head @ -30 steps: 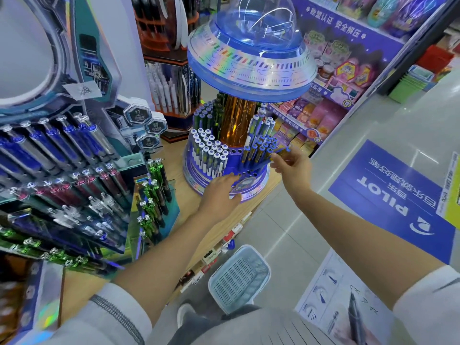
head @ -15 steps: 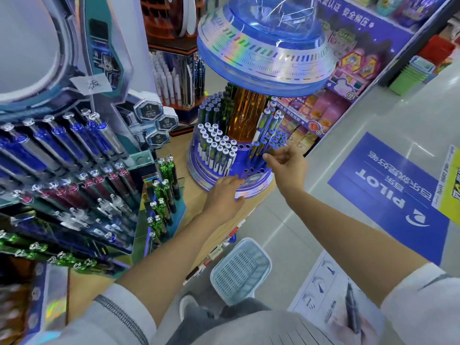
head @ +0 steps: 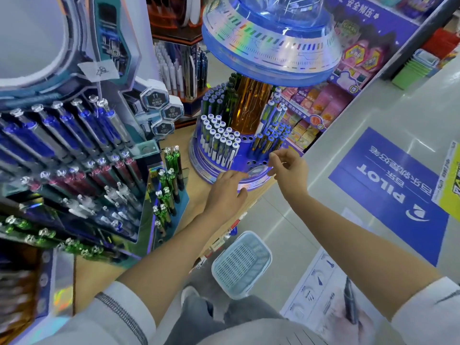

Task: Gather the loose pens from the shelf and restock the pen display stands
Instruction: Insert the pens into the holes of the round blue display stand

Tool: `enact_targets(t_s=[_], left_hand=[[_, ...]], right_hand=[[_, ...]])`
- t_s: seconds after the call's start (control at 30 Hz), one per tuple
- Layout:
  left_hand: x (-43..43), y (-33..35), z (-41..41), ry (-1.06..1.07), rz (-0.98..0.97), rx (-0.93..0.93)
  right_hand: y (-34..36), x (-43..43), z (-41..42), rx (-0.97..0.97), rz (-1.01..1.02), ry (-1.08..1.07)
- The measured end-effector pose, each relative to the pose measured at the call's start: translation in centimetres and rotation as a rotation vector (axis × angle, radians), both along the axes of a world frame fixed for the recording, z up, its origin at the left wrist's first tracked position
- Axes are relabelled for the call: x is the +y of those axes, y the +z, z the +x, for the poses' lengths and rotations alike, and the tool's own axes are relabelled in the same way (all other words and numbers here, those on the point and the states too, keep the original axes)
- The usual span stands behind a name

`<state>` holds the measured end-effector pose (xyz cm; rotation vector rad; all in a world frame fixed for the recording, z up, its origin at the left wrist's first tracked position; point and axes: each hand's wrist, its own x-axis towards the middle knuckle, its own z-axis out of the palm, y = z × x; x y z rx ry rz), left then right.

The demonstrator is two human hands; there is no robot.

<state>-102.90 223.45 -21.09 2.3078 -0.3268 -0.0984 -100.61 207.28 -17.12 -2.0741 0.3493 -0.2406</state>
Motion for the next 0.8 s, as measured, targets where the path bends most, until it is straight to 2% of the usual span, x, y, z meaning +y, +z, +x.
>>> enact_targets(t_s=[0.1,0.23,0.37,0.43,0.5,0.6,0.7,0.8], left_hand=[[-0.1,0.0,-2.9,0.133,-0.062,-0.101],[0.7,-0.5,-8.0,0.312,-0.069,-0.148],[3.4,-2.1,-15.1,0.538,0.062,-0.232],[5.0,-3.6,-19.2,0.680,0.252,-0.152],[6.6,-4.7,-23.3,0.788,0.447,0.090],[9.2,-5.8,-28.5,0.791,0.594,0.431],[12.2,-6.5,-32.3,0.718,0.564,0.577],[14.3,-6.3,-34.6,0.673,0.407,0.489]], right_hand=[[0.0,0.9,-2.2,-0.023,0.077,0.120],[-1.3,2.7,-5.3,0.022,0.130,0.321],[-3.4,5.2,-9.4,0.102,0.102,0.678],[-4.7,6.7,-11.6,0.151,0.023,0.876],[-6.5,8.3,-13.6,0.201,-0.142,1.044],[-8.6,10.7,-16.1,0.319,-0.401,1.214],[-10.2,13.0,-17.7,0.408,-0.626,1.256],[-10.5,14.1,-18.2,0.369,-0.767,1.195]])
